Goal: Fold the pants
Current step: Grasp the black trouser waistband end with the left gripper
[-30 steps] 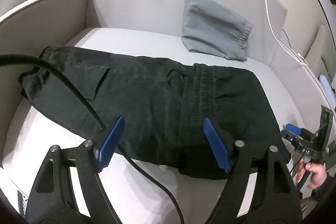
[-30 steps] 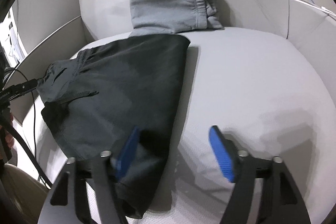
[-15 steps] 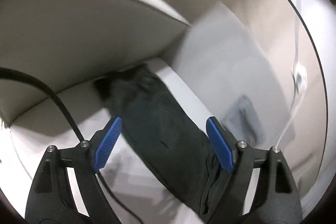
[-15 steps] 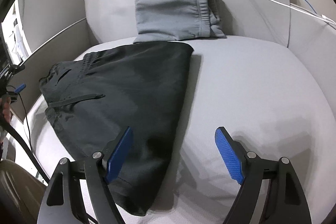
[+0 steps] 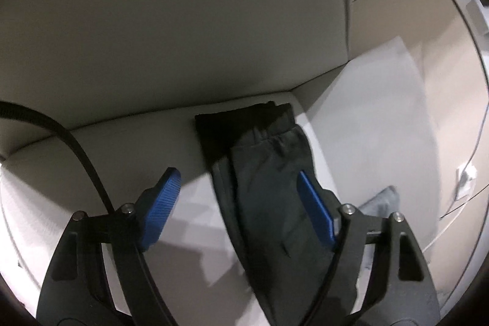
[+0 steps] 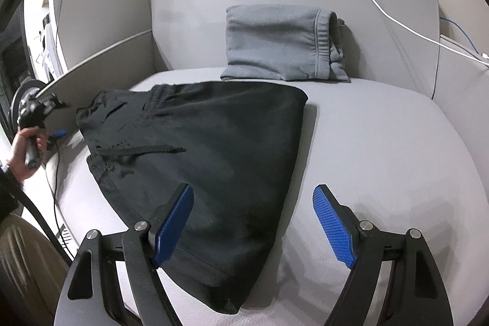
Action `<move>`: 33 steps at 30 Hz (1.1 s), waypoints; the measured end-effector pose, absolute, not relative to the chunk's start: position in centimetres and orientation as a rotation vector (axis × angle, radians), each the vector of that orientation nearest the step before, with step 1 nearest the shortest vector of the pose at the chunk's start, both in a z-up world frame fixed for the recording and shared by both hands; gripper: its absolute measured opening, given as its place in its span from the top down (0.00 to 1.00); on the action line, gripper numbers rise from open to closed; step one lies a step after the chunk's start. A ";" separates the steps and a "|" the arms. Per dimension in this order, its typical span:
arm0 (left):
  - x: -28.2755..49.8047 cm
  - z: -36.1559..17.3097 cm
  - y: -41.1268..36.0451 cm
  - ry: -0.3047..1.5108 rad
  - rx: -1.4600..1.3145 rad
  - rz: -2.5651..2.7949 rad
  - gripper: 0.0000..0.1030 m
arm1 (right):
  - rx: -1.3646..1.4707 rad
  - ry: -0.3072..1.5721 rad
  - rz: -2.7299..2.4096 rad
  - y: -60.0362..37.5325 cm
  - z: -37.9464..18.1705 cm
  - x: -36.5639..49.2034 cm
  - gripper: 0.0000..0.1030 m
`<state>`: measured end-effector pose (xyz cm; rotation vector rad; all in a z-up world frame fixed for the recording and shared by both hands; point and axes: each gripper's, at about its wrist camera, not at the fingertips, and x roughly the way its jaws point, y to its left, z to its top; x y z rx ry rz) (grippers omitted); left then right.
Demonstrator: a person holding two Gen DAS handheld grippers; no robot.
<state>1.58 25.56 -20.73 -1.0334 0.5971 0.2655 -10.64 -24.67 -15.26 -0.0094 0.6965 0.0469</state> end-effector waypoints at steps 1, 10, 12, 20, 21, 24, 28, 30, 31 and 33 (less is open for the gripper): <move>2.0 -21.1 25.6 0.609 -1.025 0.272 0.28 | -0.001 0.690 0.048 -24.8 -15.1 -10.7 0.20; 5.5 -22.0 25.9 0.578 -0.953 0.338 0.30 | 0.058 0.646 0.047 -26.0 -14.2 -11.4 0.19; 6.3 -22.3 25.6 0.579 -0.923 0.349 0.30 | 0.069 0.640 0.049 -26.2 -14.1 -11.5 0.19; 7.6 -22.5 25.6 0.582 -0.860 0.385 0.66 | 0.116 0.631 0.052 -27.1 -14.0 -11.4 0.18; 8.1 -22.6 25.6 0.582 -0.861 0.379 0.70 | 0.116 0.631 0.052 -27.1 -14.0 -11.5 0.18; 8.1 -22.5 25.8 0.568 -0.875 0.347 0.80 | 0.106 0.628 0.051 -27.1 -14.0 -11.5 0.18; 7.5 -21.4 25.5 0.537 -0.868 0.299 0.85 | 0.109 0.634 0.055 -27.1 -14.0 -11.5 0.18; 7.4 -20.2 25.0 0.511 -0.839 0.277 0.86 | 0.099 0.630 0.053 -27.0 -13.9 -11.6 0.18; 7.1 -19.4 24.6 0.492 -0.811 0.256 0.86 | 0.097 0.627 0.052 -27.0 -13.9 -11.6 0.18; 6.4 -17.8 23.8 0.469 -0.754 0.215 0.86 | 0.104 0.627 0.053 -27.0 -13.7 -11.7 0.18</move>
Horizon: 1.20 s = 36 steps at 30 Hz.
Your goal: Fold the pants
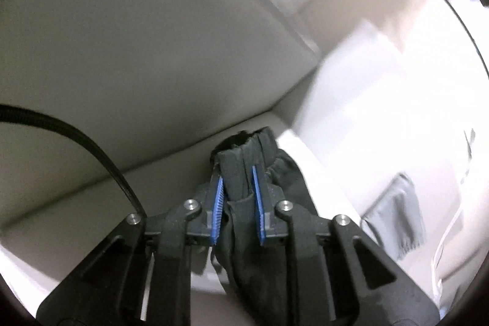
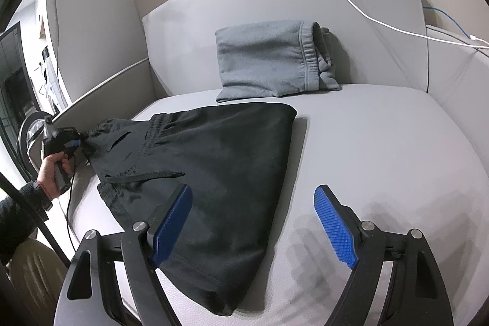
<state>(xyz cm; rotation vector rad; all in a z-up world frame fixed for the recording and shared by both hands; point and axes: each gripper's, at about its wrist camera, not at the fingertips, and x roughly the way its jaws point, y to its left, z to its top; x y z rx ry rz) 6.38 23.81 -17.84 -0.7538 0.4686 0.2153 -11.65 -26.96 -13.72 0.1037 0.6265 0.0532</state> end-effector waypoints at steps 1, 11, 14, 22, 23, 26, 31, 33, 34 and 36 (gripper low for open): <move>6.4 -17.4 23.5 0.464 -0.741 0.205 0.86 | 0.109 0.627 0.054 -27.0 -13.7 -11.6 0.18; 3.3 -12.5 20.6 0.379 -0.641 0.101 0.87 | 0.118 0.649 0.050 -25.7 -12.7 -11.5 0.18; 1.5 -10.9 19.2 0.346 -0.605 0.057 0.88 | 0.164 0.646 0.061 -25.2 -11.4 -11.0 0.18; -1.8 -8.0 16.6 0.296 -0.560 -0.006 0.88 | 0.302 0.709 0.073 -22.5 -6.9 -7.7 0.18; -1.9 -7.6 16.0 0.290 -0.544 -0.012 0.88 | 0.311 0.718 0.076 -22.0 -6.2 -7.3 0.18; -2.4 -6.5 13.9 0.265 -0.507 -0.026 0.88 | 0.343 0.762 0.118 -19.9 -3.7 -5.2 0.18; -4.2 -4.7 10.6 0.222 -0.434 -0.043 0.88 | 0.323 0.843 0.226 -14.2 0.5 -0.4 0.18; -5.1 -3.8 9.1 0.212 -0.404 -0.061 0.88 | 0.305 0.892 0.278 -10.9 1.9 2.0 0.18; -5.5 -3.5 8.4 0.208 -0.387 -0.068 0.88 | 0.300 0.921 0.306 -9.4 2.4 3.3 0.18; -5.6 -2.7 6.4 0.193 -0.334 -0.093 0.88 | 0.277 0.988 0.358 -5.9 3.2 6.0 0.18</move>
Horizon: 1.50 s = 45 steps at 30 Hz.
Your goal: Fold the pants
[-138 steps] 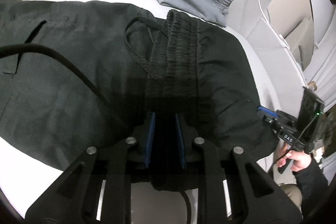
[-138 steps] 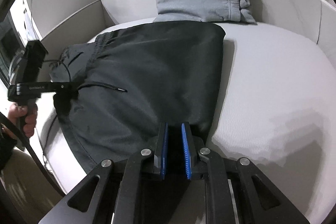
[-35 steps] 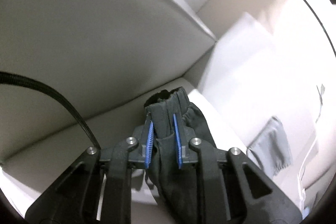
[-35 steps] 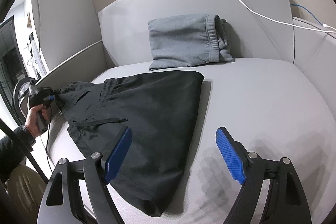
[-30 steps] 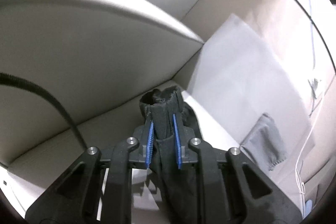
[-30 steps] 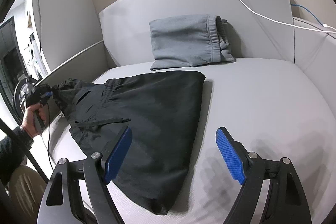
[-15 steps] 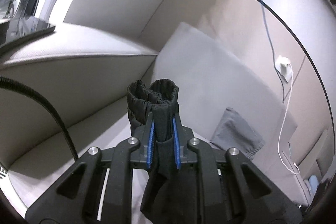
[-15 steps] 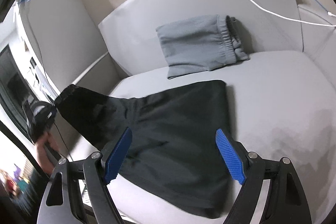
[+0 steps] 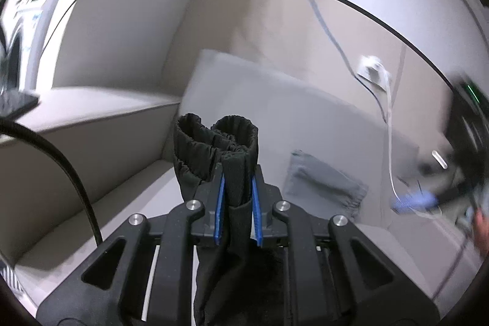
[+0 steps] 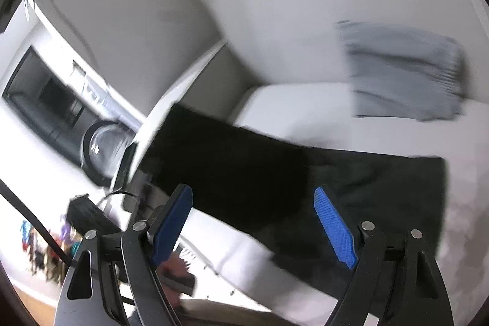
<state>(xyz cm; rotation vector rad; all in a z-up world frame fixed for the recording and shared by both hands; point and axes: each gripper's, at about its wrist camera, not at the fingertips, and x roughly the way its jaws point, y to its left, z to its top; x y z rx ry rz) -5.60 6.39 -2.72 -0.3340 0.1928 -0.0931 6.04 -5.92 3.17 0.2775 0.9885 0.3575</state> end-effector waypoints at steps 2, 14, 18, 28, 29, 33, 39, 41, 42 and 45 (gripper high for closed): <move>-6.6 -2.1 4.7 0.176 -0.289 -0.119 0.88 | 0.239 1.033 0.382 -2.7 3.6 8.5 0.18; -10.0 -1.6 -2.4 0.111 -0.036 -0.213 0.88 | 0.294 1.178 0.322 1.4 2.3 13.8 0.19; -10.6 -1.2 -5.1 0.102 0.041 -0.245 0.88 | 0.315 1.172 0.317 0.6 2.5 13.6 0.19; -11.1 -1.3 -5.2 0.122 -0.007 -0.276 0.88 | 0.470 1.101 0.368 -1.6 3.4 12.4 0.19; -11.1 -1.4 -5.2 0.118 0.010 -0.274 0.88 | 0.462 1.109 0.365 -1.5 3.3 12.4 0.19; -11.0 -1.3 -6.3 0.101 0.097 -0.279 0.88 | 0.361 1.146 0.337 -0.2 3.0 12.7 0.19; -11.4 -1.3 -6.1 0.088 0.097 -0.278 0.88 | 0.276 1.126 0.312 1.0 3.1 12.5 0.64; -11.2 -1.4 -5.5 0.094 0.073 -0.282 0.88 | 0.264 1.101 0.340 1.0 2.8 12.3 0.77; -11.2 -1.4 -5.2 0.094 0.060 -0.284 0.88 | 0.259 1.088 0.347 0.9 2.8 12.2 0.78; -11.2 -1.4 -4.5 0.091 0.013 -0.304 0.77 | 0.276 1.061 0.374 0.3 2.5 12.0 0.81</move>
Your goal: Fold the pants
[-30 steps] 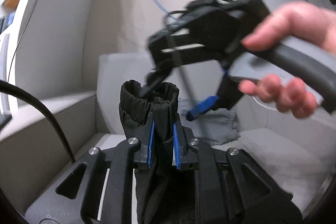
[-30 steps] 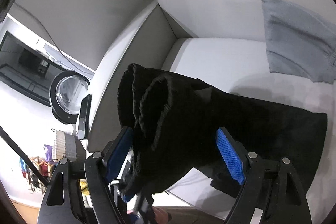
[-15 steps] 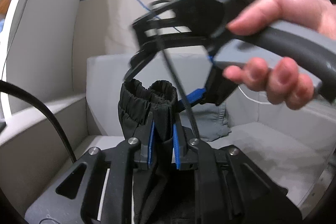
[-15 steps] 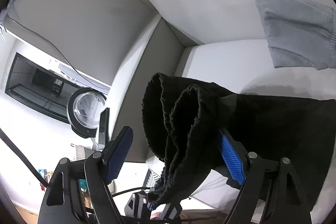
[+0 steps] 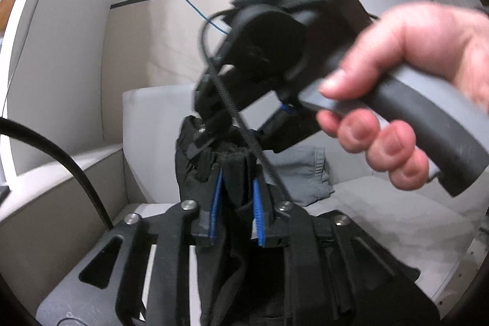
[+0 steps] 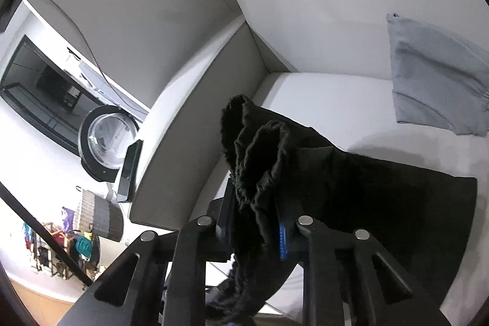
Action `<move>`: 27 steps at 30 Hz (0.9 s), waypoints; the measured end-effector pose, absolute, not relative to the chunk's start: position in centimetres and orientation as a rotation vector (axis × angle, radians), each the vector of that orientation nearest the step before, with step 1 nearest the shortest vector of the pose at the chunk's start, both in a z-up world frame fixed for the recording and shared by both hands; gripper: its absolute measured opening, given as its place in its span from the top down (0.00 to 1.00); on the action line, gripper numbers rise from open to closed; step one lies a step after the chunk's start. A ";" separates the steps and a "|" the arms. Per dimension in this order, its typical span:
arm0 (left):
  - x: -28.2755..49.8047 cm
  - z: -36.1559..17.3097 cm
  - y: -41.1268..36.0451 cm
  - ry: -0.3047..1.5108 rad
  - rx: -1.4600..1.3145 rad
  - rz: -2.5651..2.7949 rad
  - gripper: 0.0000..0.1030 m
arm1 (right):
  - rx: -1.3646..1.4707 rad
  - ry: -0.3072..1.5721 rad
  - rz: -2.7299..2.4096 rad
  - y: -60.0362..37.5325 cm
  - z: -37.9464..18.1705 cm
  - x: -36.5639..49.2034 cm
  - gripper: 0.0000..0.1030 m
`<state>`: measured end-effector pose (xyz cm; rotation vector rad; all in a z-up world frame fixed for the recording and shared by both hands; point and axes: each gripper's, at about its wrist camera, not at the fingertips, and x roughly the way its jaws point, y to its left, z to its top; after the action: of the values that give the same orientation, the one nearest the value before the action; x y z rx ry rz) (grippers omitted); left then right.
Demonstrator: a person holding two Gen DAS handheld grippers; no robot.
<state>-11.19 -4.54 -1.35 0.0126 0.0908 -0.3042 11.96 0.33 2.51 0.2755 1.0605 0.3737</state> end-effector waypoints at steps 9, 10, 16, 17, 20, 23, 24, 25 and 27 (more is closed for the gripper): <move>-11.6 -2.8 6.8 -0.032 -0.614 -0.286 0.01 | 0.417 1.037 0.392 -3.7 2.1 11.2 0.82; -11.3 -3.3 8.0 -0.016 -0.664 -0.251 0.01 | 0.434 1.033 0.389 -4.2 2.1 11.2 0.82; -8.3 -7.1 13.1 0.151 -0.852 -0.074 0.01 | 0.492 1.021 0.382 -6.9 1.7 10.3 0.82; -8.1 -7.4 13.3 0.164 -0.847 -0.057 0.01 | 0.509 1.015 0.379 -7.6 1.7 10.0 0.82; -7.3 -7.7 13.1 0.187 -0.802 -0.045 0.01 | 0.549 1.004 0.373 -9.2 1.3 9.3 0.82; -6.4 -8.2 12.7 0.201 -0.761 -0.065 0.01 | 0.567 0.998 0.367 -10.5 0.9 8.6 0.82; -6.4 -7.8 12.4 0.201 -0.749 -0.069 0.01 | 0.574 0.996 0.365 -11.0 0.8 8.4 0.82; -5.9 -7.7 12.1 0.203 -0.731 -0.074 0.01 | 0.582 0.993 0.365 -11.4 0.7 8.2 0.83; -6.0 -7.4 11.3 0.208 -0.693 -0.086 0.01 | 0.590 0.987 0.366 -12.2 0.6 7.8 0.83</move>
<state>-5.97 11.28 -7.39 -0.6933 0.2076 -0.0856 7.77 -12.17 0.57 0.5903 0.9865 0.3656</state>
